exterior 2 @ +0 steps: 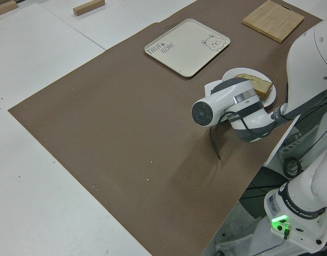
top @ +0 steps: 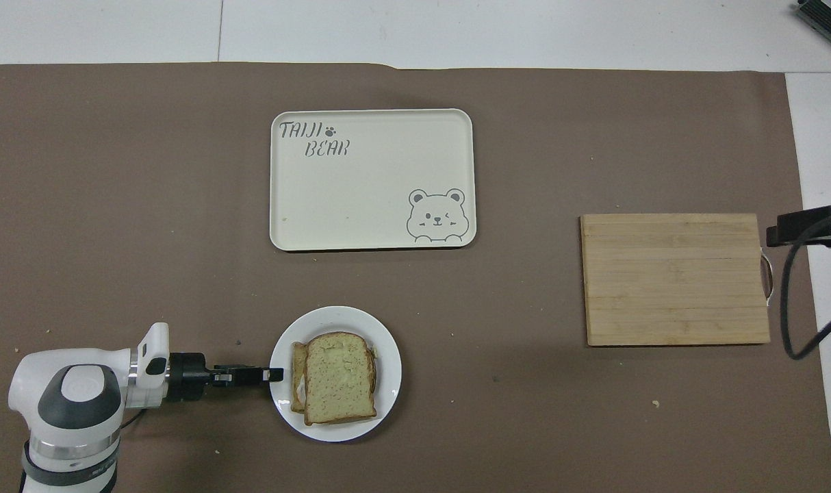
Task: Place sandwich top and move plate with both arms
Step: 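Close the left gripper on the white plate rim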
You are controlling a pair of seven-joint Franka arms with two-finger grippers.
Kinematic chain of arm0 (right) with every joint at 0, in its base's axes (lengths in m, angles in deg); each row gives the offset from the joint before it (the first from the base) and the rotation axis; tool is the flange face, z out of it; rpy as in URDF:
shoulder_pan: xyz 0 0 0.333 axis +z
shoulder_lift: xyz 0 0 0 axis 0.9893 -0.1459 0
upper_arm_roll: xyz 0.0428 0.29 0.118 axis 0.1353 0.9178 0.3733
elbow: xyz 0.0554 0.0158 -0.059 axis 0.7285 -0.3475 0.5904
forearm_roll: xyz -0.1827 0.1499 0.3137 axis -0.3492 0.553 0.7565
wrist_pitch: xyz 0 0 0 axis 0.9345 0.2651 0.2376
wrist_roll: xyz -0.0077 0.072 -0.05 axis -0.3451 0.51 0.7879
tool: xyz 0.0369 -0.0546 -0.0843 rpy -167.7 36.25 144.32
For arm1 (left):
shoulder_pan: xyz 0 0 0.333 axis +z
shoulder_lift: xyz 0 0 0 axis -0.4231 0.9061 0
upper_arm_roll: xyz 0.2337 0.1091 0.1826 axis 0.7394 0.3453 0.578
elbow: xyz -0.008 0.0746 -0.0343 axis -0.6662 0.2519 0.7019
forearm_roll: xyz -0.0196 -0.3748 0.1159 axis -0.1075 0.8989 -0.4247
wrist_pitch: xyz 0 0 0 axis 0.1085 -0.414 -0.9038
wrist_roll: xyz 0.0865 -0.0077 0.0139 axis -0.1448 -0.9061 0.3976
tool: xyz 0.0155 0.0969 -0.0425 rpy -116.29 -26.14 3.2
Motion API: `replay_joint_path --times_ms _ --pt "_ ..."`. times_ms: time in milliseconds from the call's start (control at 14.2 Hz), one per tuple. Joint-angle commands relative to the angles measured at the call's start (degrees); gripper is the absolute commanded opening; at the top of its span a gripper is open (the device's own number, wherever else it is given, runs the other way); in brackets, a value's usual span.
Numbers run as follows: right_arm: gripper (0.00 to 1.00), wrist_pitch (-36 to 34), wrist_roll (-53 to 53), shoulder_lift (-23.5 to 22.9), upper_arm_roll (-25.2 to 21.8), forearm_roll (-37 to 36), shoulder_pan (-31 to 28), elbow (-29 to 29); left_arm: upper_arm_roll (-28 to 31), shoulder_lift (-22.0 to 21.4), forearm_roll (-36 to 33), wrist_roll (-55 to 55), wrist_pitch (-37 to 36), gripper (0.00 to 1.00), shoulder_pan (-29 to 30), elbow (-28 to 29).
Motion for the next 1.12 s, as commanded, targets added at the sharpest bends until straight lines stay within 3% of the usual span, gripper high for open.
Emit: replay_joint_path --times_ms 0,70,562,1054 --pt "1.0 0.11 0.76 1.55 0.27 -1.7 0.0 -1.76 0.26 -0.64 1.36 -1.36 -3.46 0.11 -0.18 1.11" --pt "1.0 0.02 0.76 1.64 0.27 -1.7 0.0 -2.02 0.26 -0.73 1.36 -1.18 -4.35 0.0 -0.44 1.2" --pt "1.0 -1.9 0.76 -0.28 0.27 -1.7 0.0 -0.1 0.26 -1.17 1.36 -0.83 -10.41 0.0 4.38 0.94" --pt "1.0 -2.52 0.4 -0.03 0.27 -1.34 -0.35 -1.06 0.17 8.22 1.63 -0.39 -13.67 0.0 3.6 -15.11"
